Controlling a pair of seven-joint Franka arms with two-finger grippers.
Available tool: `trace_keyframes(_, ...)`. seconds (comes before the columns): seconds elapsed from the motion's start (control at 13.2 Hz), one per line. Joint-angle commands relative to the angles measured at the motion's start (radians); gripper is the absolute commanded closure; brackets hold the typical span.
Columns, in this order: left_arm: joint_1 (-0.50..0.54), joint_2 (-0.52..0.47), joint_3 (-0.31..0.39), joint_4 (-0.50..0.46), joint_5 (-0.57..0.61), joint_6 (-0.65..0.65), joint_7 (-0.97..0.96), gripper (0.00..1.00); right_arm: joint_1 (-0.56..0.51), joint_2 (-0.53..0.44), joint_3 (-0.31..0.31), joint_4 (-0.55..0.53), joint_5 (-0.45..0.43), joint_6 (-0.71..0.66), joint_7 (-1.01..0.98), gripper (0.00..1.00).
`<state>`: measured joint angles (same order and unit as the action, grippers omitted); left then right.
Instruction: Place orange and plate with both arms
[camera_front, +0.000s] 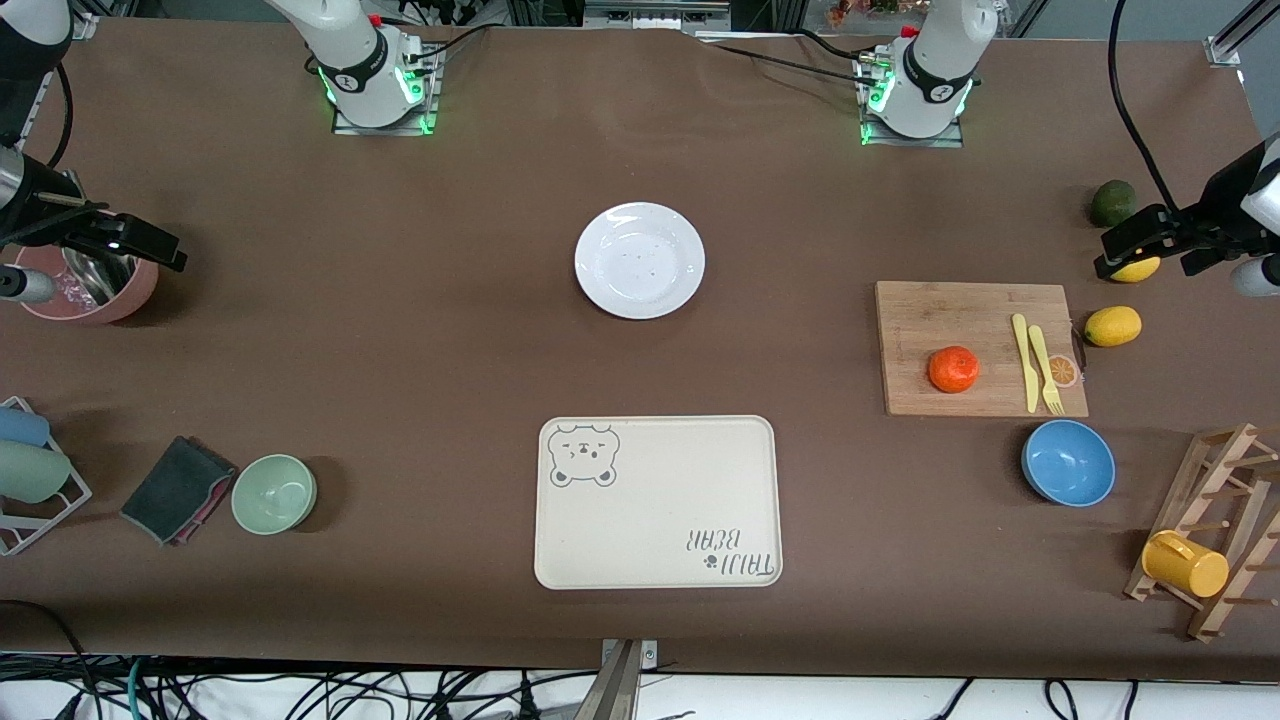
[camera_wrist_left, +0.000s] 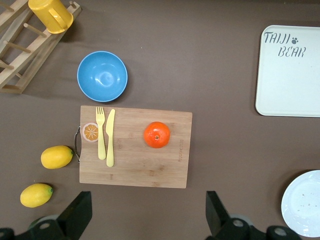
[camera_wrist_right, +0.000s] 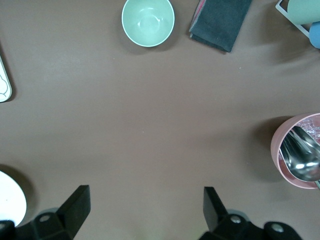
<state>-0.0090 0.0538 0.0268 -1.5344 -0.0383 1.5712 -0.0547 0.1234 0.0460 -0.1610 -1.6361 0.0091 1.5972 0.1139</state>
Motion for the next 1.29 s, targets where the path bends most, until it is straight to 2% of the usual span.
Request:
trace_keyframes(0.0, 0.006, 0.034, -0.001, 0.020, -0.002, -0.019, 0.001, 0.00, 0.001, -0.008, 0.003, 0.004, -0.012, -0.006, 0.007, 0.00)
trace_keyframes(0.53, -0.011, 0.058, -0.016, 0.019, -0.003, -0.019, -0.001, 0.00, -0.001, -0.008, 0.003, 0.002, -0.012, -0.006, 0.007, 0.00)
trace_keyframes(0.76, -0.015, 0.063, -0.022, -0.082, -0.005, 0.059, 0.006, 0.00, 0.001, -0.008, 0.003, 0.002, -0.012, -0.006, 0.007, 0.00)
trace_keyframes(1.06, -0.014, 0.069, -0.022, -0.266, -0.003, 0.272, 0.003, 0.00, 0.001, -0.008, 0.003, 0.002, -0.012, -0.008, 0.007, 0.00)
trace_keyframes(1.21, -0.011, 0.095, -0.016, -0.271, -0.003, 0.283, -0.001, 0.00, -0.001, -0.008, 0.003, 0.002, -0.012, -0.006, 0.007, 0.00)
